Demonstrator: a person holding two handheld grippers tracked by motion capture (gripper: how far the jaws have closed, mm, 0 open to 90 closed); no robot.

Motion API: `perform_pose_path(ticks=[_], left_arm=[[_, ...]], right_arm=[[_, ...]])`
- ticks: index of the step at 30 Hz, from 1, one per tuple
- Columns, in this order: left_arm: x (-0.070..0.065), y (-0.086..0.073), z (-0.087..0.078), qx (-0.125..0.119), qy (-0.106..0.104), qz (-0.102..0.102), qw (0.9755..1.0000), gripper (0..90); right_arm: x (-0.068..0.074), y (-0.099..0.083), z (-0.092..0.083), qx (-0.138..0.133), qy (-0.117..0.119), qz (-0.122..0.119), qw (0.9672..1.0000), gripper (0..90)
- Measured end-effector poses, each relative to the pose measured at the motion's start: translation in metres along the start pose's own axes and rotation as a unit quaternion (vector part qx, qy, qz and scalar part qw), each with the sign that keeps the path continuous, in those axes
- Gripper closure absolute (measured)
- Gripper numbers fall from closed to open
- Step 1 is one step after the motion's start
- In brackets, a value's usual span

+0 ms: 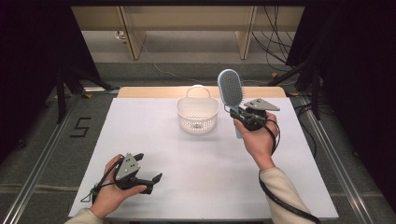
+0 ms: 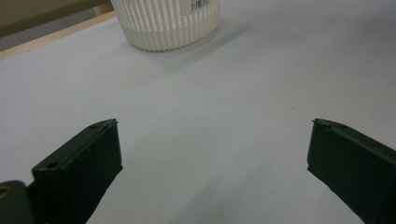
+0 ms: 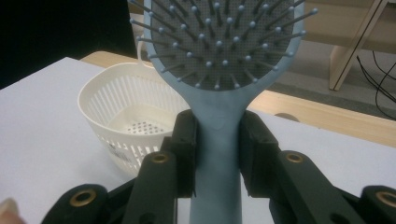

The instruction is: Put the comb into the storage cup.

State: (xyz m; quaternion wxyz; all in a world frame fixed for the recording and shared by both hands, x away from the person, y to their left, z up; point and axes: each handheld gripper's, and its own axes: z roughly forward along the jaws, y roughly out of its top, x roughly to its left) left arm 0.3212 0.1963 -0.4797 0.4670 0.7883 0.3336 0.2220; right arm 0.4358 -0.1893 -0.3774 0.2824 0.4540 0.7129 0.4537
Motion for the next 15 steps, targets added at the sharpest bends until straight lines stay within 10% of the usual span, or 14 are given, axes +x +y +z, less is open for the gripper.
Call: perform_pose_path(ticks=[15], left_arm=[[-0.0002,0.0003,0.0000,-0.002,0.001,0.000,1.0000,2.4]], right_arm=[[0.0015,0.0042,0.0022,-0.006,0.002,0.002,1.0000,70.5]])
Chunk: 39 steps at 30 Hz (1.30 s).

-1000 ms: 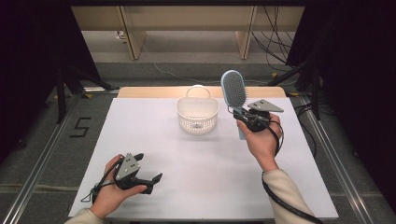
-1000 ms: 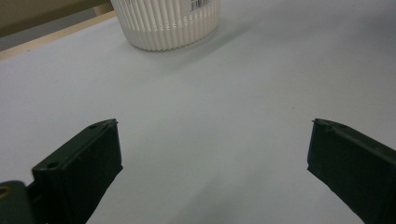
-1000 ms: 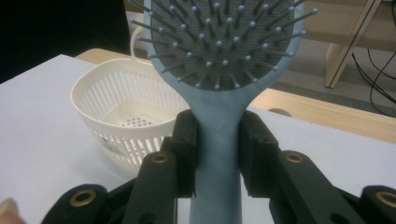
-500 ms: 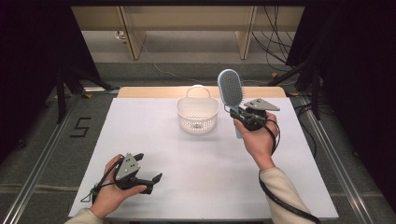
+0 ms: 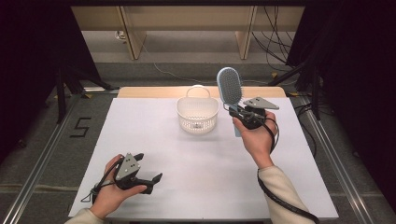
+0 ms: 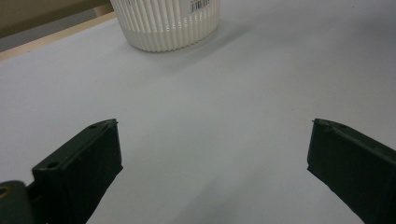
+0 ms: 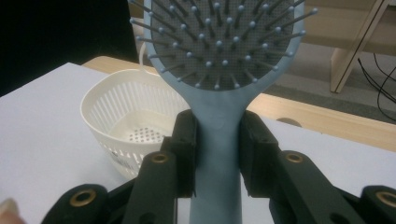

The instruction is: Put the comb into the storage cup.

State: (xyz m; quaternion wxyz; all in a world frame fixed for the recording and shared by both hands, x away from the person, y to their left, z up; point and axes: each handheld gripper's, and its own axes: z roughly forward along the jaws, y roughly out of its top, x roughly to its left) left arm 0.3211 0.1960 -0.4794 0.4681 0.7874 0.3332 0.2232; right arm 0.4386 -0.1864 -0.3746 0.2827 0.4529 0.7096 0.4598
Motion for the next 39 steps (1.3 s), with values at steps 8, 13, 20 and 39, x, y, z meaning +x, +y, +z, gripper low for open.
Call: perform_pose_path(ticks=[8,13,20,39], left_arm=[[0.000,0.000,0.000,0.002,-0.001,-0.001,1.0000,2.4],[0.000,0.000,0.001,0.002,-0.002,0.000,1.0000,2.5],[0.000,0.000,0.000,0.001,-0.003,-0.001,1.0000,2.5],[0.000,0.000,0.000,-0.001,-0.004,0.000,1.0000,2.5]], right_arm=[[0.001,0.002,0.002,-0.002,0.003,-0.001,1.0000,70.6],[0.002,0.003,0.003,-0.004,0.004,-0.002,1.0000,70.5],[0.003,0.004,0.003,-0.005,0.004,-0.002,1.0000,70.6],[0.008,0.005,0.011,-0.003,0.008,-0.004,1.0000,70.5]])
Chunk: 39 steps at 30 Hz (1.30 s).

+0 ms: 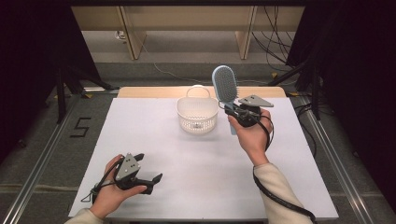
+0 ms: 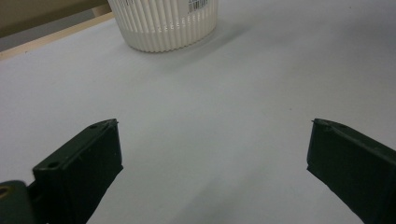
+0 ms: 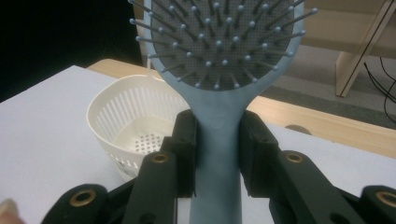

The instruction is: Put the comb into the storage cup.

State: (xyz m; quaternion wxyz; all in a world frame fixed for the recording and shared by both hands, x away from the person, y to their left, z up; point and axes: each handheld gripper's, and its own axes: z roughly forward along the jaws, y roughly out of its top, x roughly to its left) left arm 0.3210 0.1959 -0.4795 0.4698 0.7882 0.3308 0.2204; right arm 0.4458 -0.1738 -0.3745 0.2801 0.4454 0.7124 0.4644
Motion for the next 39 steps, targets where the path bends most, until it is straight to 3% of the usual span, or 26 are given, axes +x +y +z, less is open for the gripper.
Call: perform_pose_path(ticks=[39], left_arm=[[0.000,0.000,0.000,0.001,0.001,0.000,1.0000,2.6]], right_arm=[[0.013,0.005,0.015,-0.002,0.013,-0.004,0.9999,70.6]])
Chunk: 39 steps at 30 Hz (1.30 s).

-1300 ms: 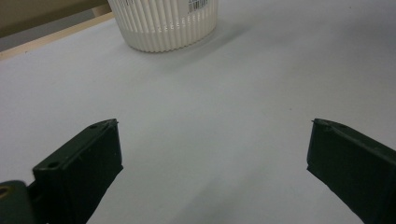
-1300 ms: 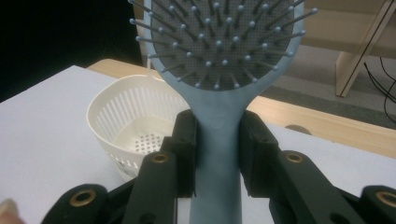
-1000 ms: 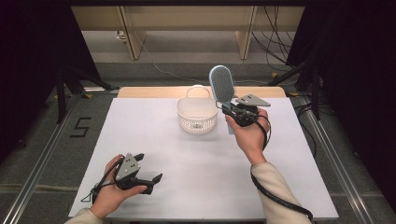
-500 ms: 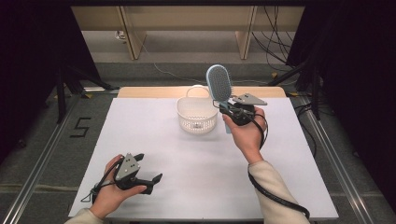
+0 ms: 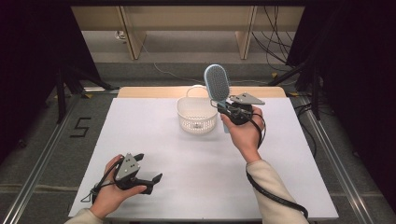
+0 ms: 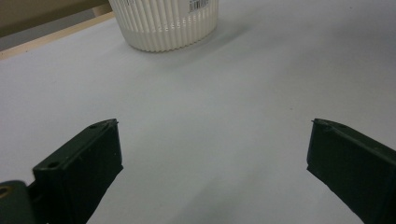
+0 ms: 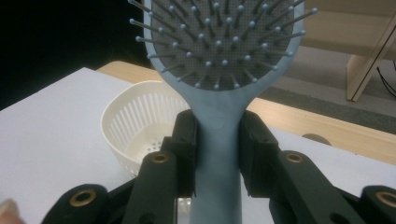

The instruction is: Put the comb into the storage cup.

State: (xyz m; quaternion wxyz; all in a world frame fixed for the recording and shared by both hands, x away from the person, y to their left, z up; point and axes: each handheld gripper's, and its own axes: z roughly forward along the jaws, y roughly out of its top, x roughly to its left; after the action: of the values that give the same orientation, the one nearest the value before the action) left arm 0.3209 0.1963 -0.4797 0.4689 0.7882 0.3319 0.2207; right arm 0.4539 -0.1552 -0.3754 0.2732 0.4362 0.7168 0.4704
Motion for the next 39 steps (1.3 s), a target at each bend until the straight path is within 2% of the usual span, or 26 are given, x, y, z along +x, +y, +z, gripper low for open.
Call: perform_pose_path(ticks=[39], left_arm=[[-0.0004,0.0002,-0.0003,-0.001,-0.001,-0.001,1.0000,2.6]], right_arm=[[0.0055,0.0070,0.0100,-0.005,0.002,-0.004,1.0000,70.6]])
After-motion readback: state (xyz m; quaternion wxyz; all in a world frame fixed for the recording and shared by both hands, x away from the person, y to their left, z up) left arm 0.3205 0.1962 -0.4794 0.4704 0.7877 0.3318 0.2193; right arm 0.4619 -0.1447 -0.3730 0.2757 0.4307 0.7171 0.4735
